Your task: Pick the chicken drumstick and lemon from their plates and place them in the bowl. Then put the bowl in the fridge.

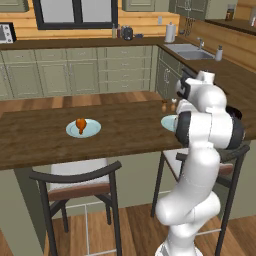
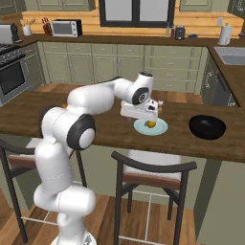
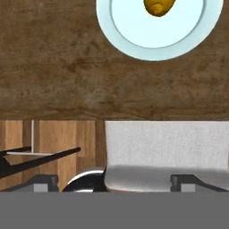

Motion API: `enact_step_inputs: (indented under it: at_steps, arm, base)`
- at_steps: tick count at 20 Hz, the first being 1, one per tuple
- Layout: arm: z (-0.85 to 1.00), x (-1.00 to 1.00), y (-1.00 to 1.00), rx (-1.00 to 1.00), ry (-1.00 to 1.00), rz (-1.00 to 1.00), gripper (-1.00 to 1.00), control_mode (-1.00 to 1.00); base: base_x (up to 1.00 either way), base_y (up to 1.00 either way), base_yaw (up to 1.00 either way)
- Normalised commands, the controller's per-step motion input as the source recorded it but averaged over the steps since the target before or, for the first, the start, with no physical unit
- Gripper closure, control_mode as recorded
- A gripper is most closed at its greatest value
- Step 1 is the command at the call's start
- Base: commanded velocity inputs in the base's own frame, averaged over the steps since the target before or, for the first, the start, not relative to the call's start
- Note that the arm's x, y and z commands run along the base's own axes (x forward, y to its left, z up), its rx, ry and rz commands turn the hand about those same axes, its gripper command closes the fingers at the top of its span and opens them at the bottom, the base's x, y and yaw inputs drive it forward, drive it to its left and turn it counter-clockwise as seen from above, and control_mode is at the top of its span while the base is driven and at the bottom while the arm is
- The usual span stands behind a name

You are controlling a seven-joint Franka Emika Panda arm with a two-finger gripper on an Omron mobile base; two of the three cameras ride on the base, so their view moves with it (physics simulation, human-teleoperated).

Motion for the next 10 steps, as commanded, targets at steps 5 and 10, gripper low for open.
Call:
enact_step_inputs:
  at_steps: [5,10]
  arm:
    - [-0.25,0.72,-0.01,-0.01,0.07,0.00,-1.00,-1.00]
    - [-0.43,0.56,-0.07,-0.10,0.04,0.00,-1.00,-1.00]
  base:
    - [0.00,0.00,0.00]
    - [0.00,0.00,0.00]
